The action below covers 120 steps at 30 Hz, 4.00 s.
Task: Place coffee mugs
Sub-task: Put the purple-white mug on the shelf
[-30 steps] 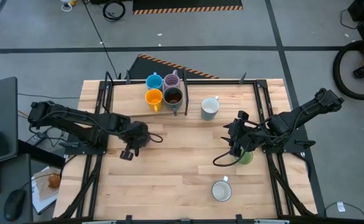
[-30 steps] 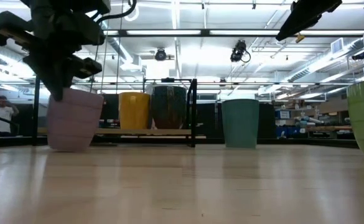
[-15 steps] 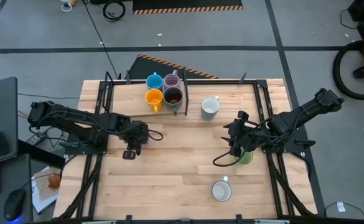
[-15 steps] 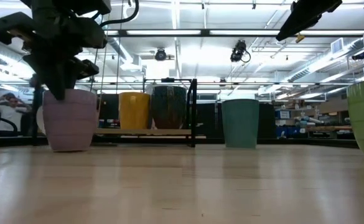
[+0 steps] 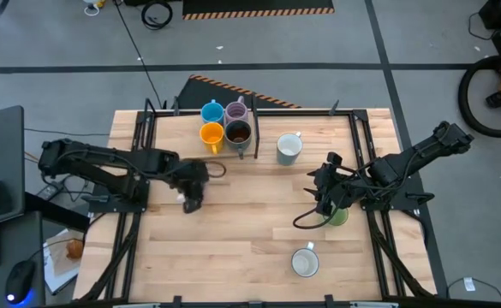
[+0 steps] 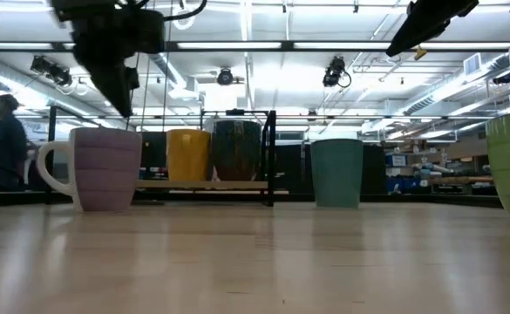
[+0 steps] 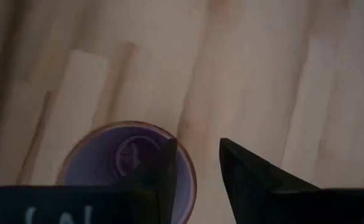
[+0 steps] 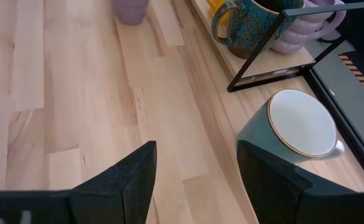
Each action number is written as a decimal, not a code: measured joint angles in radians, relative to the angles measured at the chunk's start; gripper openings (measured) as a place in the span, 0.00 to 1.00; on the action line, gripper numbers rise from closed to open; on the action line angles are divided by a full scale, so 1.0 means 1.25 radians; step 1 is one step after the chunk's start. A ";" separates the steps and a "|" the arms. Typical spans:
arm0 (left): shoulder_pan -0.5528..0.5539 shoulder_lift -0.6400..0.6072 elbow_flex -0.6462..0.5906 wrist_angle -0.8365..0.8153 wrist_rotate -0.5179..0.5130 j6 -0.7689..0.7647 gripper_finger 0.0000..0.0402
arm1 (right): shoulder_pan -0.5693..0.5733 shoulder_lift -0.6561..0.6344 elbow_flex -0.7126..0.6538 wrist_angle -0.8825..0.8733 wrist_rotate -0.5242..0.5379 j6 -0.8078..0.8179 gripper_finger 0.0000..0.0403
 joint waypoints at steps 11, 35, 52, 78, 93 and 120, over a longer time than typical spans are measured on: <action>0.054 0.034 0.025 -0.012 -0.010 -0.339 0.31 | 0.000 0.000 0.000 0.010 0.001 -0.013 0.57; -0.265 0.051 0.049 -0.281 -0.012 -0.199 0.31 | 0.000 0.000 0.000 0.011 0.004 -0.065 0.57; -0.337 -0.022 -0.178 -0.077 -0.167 -0.346 0.31 | -0.026 0.000 0.000 0.029 0.024 -0.111 0.57; -0.314 -0.022 -0.215 -0.190 -0.469 -0.469 0.31 | -0.026 0.000 0.000 0.044 0.018 -0.111 0.57; -0.264 -0.021 -0.113 -0.288 -0.223 -0.468 0.31 | -0.026 0.000 0.000 0.047 0.017 -0.111 0.57; -0.076 0.175 0.099 -0.164 -0.163 -0.439 0.31 | -0.026 0.000 0.000 0.058 0.017 -0.120 0.57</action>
